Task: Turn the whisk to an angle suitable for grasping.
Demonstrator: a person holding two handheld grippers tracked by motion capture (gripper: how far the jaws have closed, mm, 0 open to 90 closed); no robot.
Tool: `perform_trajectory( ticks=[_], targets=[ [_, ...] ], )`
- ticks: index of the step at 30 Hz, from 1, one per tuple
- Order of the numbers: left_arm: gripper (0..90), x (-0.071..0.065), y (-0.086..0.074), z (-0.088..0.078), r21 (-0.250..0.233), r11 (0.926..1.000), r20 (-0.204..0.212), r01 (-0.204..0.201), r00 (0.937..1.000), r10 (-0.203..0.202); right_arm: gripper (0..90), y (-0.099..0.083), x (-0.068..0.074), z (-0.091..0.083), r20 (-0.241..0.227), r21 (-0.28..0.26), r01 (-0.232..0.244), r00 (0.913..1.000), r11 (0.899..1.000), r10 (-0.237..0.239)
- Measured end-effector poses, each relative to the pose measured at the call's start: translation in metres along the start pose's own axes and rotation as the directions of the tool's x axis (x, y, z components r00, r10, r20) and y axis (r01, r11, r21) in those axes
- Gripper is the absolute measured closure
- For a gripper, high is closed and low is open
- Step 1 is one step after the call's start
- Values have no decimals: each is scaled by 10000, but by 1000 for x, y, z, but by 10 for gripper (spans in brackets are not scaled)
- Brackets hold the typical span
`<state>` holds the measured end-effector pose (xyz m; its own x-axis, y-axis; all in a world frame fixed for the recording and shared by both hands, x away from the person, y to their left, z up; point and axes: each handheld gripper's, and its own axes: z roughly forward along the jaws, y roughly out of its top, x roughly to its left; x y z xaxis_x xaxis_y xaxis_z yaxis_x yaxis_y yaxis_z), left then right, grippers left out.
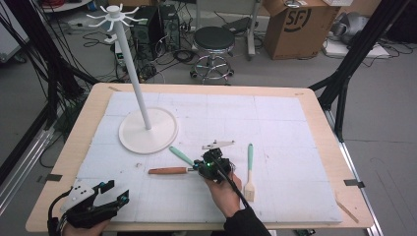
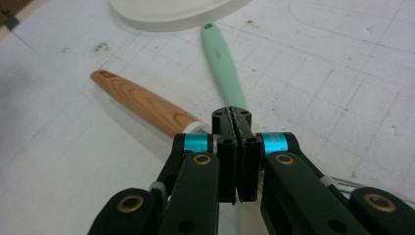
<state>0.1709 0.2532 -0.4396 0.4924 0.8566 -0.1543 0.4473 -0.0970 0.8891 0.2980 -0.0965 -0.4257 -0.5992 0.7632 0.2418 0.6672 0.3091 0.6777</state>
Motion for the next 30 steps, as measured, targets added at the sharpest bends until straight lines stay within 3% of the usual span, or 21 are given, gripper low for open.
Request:
perform_trajectory(
  ticks=[3, 15, 30],
  targets=[
    [346, 0, 0, 0, 13, 10000, -8, -22, 10000, 22, 890, -1, -5, 7, 377, 319, 45, 9993, 9995, -57],
    [345, 0, 0, -1, -30, 10000, 19, 24, 10000, -24, 887, -8, 6, -4, 220, 122, 123, 9997, 9999, -126],
    [346, 0, 0, 0, -44, 10000, 30, 20, 10000, -20, 887, -17, 11, -8, 414, -86, 328, 9986, 9994, -324]
  ],
)
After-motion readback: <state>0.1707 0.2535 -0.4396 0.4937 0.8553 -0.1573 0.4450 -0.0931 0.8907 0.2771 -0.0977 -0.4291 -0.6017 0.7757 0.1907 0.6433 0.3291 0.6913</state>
